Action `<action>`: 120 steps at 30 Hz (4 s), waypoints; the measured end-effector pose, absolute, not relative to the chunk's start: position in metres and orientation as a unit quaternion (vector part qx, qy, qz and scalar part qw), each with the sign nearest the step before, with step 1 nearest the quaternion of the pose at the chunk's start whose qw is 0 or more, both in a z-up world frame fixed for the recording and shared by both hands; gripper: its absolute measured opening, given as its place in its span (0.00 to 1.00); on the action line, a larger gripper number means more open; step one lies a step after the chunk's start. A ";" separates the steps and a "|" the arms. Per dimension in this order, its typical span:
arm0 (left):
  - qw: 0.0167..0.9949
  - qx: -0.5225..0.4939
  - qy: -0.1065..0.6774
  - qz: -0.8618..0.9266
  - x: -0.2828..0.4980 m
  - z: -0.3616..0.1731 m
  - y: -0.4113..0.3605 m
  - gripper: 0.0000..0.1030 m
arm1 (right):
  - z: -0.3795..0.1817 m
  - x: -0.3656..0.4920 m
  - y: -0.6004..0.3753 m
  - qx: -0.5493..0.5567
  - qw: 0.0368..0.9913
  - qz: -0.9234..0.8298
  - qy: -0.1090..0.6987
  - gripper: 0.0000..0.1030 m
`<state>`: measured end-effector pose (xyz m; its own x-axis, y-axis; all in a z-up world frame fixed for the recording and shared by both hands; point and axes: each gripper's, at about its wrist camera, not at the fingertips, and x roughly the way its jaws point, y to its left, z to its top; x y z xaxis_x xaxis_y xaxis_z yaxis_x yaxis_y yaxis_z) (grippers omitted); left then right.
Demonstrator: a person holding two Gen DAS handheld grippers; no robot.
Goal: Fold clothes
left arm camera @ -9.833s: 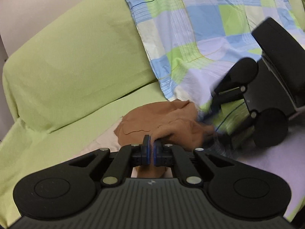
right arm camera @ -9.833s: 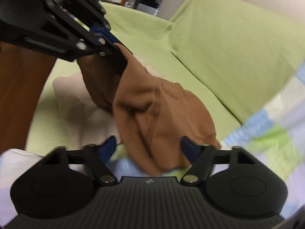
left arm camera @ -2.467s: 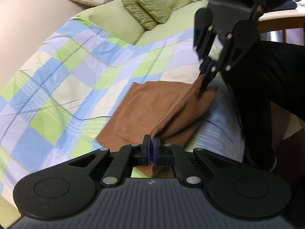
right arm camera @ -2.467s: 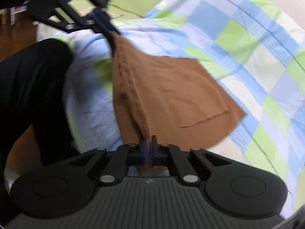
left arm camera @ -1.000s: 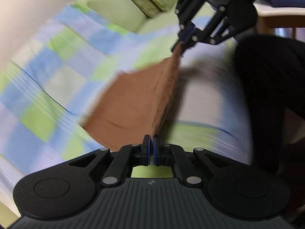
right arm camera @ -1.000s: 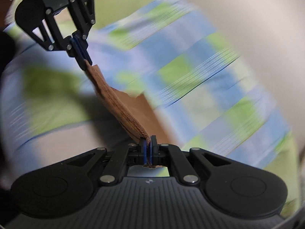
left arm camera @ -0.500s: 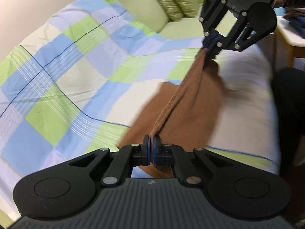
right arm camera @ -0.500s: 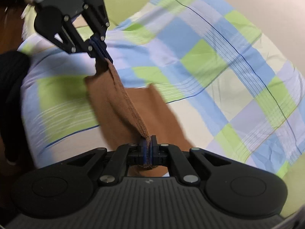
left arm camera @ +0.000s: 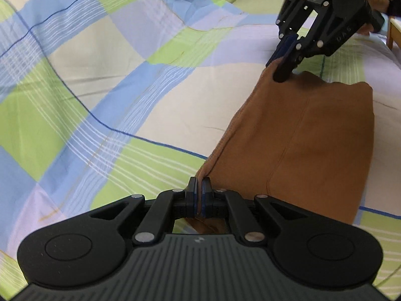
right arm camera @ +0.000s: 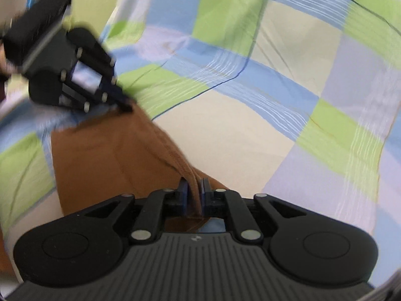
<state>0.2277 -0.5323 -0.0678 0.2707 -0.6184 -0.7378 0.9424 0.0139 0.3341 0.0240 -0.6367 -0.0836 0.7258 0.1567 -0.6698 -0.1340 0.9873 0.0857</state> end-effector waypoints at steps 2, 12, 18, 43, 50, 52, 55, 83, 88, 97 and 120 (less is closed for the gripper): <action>0.698 0.391 0.206 -0.564 0.232 -0.069 -0.530 0.10 | -0.086 0.020 -0.646 0.045 0.933 0.073 0.348 0.08; 0.749 0.334 0.233 -0.523 0.246 -0.062 -0.517 0.27 | -0.110 0.010 -0.659 0.102 0.942 -0.031 0.317 0.24; 0.781 0.308 0.198 -0.505 0.221 -0.037 -0.479 0.24 | -0.082 -0.028 -0.636 0.080 0.957 -0.074 0.269 0.25; 0.771 0.360 0.133 -0.508 0.162 -0.051 -0.365 0.40 | -0.101 -0.008 -0.399 -0.295 0.904 0.015 0.308 0.36; 0.765 0.351 0.168 -0.514 0.178 -0.057 -0.363 0.40 | -0.130 0.035 -0.368 -0.440 0.841 -0.005 0.314 0.32; 0.764 0.351 0.174 -0.512 0.181 -0.060 -0.363 0.40 | -0.131 0.041 -0.369 -0.448 0.836 -0.006 0.317 0.25; 0.762 0.352 0.180 -0.512 0.181 -0.060 -0.362 0.40 | -0.133 0.044 -0.369 -0.455 0.830 0.003 0.322 0.07; 0.567 0.555 -0.051 -0.607 0.058 -0.093 -0.374 0.55 | -0.058 -0.107 -0.438 -0.173 0.926 0.145 0.304 0.04; 0.528 0.582 -0.091 -0.612 0.041 -0.106 -0.370 0.55 | -0.055 -0.119 -0.455 -0.116 0.938 0.138 0.295 0.04; 0.501 0.589 -0.108 -0.624 0.029 -0.107 -0.378 0.58 | -0.050 -0.127 -0.473 -0.073 0.948 0.125 0.282 0.04; 0.396 0.648 0.009 -0.651 0.029 -0.086 -0.431 0.10 | -0.068 -0.164 -0.475 -0.090 0.942 0.102 0.306 0.03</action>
<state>0.0292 -0.4312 -0.0858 0.1531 -0.5040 -0.8500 0.5279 -0.6854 0.5015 -0.1641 -0.4746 -0.0680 0.7921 0.1374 -0.5948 -0.2471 0.9631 -0.1065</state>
